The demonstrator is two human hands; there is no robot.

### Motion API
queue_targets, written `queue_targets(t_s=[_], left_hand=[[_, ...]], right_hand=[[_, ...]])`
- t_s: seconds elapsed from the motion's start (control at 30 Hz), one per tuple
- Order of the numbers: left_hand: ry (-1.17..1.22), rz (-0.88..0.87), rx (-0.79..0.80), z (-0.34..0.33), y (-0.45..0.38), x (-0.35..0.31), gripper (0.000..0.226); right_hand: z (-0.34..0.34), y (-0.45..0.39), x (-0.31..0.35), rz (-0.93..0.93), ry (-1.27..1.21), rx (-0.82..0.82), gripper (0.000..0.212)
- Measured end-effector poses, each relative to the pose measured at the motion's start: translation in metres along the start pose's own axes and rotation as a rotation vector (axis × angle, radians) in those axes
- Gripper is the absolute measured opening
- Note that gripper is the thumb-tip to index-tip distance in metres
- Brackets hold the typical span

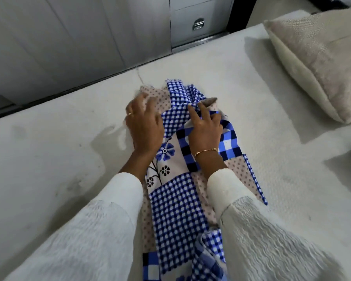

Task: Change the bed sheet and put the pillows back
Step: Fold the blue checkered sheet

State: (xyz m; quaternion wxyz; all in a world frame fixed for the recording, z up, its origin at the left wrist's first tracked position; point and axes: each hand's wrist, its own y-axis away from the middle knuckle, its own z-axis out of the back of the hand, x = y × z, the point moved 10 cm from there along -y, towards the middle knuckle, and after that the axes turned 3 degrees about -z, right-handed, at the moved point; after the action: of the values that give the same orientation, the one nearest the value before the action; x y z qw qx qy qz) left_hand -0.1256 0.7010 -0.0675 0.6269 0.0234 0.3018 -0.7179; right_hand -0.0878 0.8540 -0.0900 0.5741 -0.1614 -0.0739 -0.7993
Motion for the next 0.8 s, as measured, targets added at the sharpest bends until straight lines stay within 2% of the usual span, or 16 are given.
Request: queue_targets(t_s=[0.03,0.1,0.13,0.2,0.3,0.33,0.4,0.43,0.53,0.6,0.7,0.77,0.8], left_hand=[[-0.002,-0.106,0.1,-0.016,-0.002,-0.012,0.038],[0.021,-0.168,0.283,-0.045,-0.003,-0.023,0.04],[0.043,-0.171,0.271,-0.047,-0.006,-0.026,0.032],[0.143,-0.136,0.125,-0.03,-0.016,-0.03,0.021],[0.403,0.104,-0.049,0.0,-0.037,-0.014,0.024],[0.457,0.184,-0.103,0.008,-0.045,-0.004,0.023],[0.478,0.306,-0.179,0.02,-0.057,0.018,0.023],[0.459,0.33,-0.187,0.023,-0.06,0.028,0.023],[0.342,0.336,-0.171,0.025,-0.057,0.051,0.024],[0.263,0.342,-0.162,0.024,-0.048,0.064,0.025],[0.214,0.38,-0.143,0.02,-0.043,0.081,0.024],[0.178,0.373,-0.107,0.014,-0.045,0.086,0.024],[0.167,0.368,-0.08,0.009,-0.047,0.088,0.026]], right_hand=[[0.002,-0.004,0.002,0.006,-0.015,-0.026,0.061],[0.012,-0.013,-0.001,0.001,0.004,-0.124,0.048],[0.015,-0.018,0.001,0.013,0.003,-0.142,0.048],[0.01,-0.026,0.006,0.055,0.039,-0.074,0.053],[0.01,-0.033,0.021,0.17,0.007,-0.071,0.064],[0.024,-0.036,0.03,0.182,-0.002,-0.153,0.059],[0.041,-0.046,0.03,0.069,0.018,-0.242,0.034],[0.046,-0.051,0.03,0.021,0.035,-0.247,0.026],[0.022,-0.069,0.029,-0.091,-0.004,0.009,0.025],[0.012,-0.08,0.032,-0.111,-0.003,0.096,0.028],[0.005,-0.091,0.037,-0.131,-0.048,0.115,0.025],[0.007,-0.094,0.036,-0.127,-0.076,0.042,0.01],[0.009,-0.096,0.037,-0.112,-0.11,-0.007,0.012]])
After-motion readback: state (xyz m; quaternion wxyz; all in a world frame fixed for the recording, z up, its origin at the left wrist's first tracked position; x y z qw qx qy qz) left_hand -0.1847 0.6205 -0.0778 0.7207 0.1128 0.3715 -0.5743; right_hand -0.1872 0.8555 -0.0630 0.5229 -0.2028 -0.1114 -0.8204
